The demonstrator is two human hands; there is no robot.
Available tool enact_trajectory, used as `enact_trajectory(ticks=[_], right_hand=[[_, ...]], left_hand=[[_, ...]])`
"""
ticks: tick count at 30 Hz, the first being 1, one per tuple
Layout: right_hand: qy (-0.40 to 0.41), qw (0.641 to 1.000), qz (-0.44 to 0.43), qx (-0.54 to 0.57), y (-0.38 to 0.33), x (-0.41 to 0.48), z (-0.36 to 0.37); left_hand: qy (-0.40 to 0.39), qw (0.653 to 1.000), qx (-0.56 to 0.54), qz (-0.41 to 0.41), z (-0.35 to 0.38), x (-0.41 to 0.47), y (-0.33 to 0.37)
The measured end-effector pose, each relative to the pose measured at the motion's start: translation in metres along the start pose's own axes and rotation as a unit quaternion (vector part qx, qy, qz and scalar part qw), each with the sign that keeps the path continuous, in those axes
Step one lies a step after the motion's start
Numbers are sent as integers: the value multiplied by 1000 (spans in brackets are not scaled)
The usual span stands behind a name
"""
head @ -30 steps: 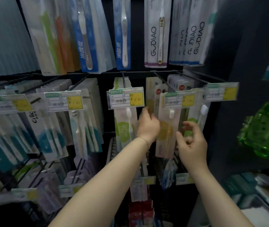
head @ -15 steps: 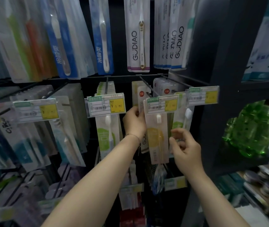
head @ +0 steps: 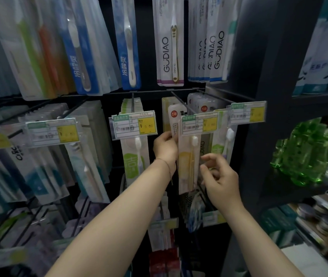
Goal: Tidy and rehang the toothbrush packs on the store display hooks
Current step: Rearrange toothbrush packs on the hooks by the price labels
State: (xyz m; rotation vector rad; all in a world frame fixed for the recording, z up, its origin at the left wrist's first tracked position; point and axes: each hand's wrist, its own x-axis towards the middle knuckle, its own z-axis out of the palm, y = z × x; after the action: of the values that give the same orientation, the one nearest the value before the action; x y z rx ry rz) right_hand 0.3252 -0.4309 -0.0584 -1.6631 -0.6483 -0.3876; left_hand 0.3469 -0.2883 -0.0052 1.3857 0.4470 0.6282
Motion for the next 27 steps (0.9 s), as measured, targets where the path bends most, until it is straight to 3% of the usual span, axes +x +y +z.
enact_trajectory(ticks=[8,16,22,27], right_hand=[[35,999,19,-8,-11,-15,-5],[52,998,24,12,-16,-19,-2],[35,999,11,35,-10,-12,-1],[-24,998,7,51,-2,0,6]], left_hand=[[-25,995,-61,-70,1,-4,6],[-20,995,-65,-75,0,0,6],[33,996,-74,-28,3,-7,-7],[69,991,-15,116,-5,-17,-8]])
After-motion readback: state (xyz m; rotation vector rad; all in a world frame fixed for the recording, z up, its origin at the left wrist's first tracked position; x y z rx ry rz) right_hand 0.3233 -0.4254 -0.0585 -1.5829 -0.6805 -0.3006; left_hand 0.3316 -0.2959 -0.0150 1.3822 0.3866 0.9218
